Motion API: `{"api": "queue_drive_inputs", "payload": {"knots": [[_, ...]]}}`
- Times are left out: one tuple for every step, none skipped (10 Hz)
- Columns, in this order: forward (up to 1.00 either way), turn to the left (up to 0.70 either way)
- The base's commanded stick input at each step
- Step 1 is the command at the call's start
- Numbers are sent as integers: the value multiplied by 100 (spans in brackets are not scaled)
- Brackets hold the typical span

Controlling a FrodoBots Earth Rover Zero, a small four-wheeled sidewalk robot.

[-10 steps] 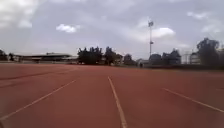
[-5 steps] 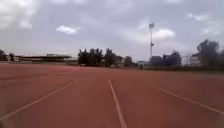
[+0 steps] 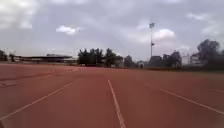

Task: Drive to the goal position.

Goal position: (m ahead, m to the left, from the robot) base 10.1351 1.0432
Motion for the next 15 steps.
{"api": "queue_drive_inputs", "payload": {"knots": [[45,0],[45,0],[45,0],[45,0],[45,0],[45,0],[45,0],[45,0],[45,0],[45,0],[45,0],[45,0],[45,0],[45,0],[45,0]]}}
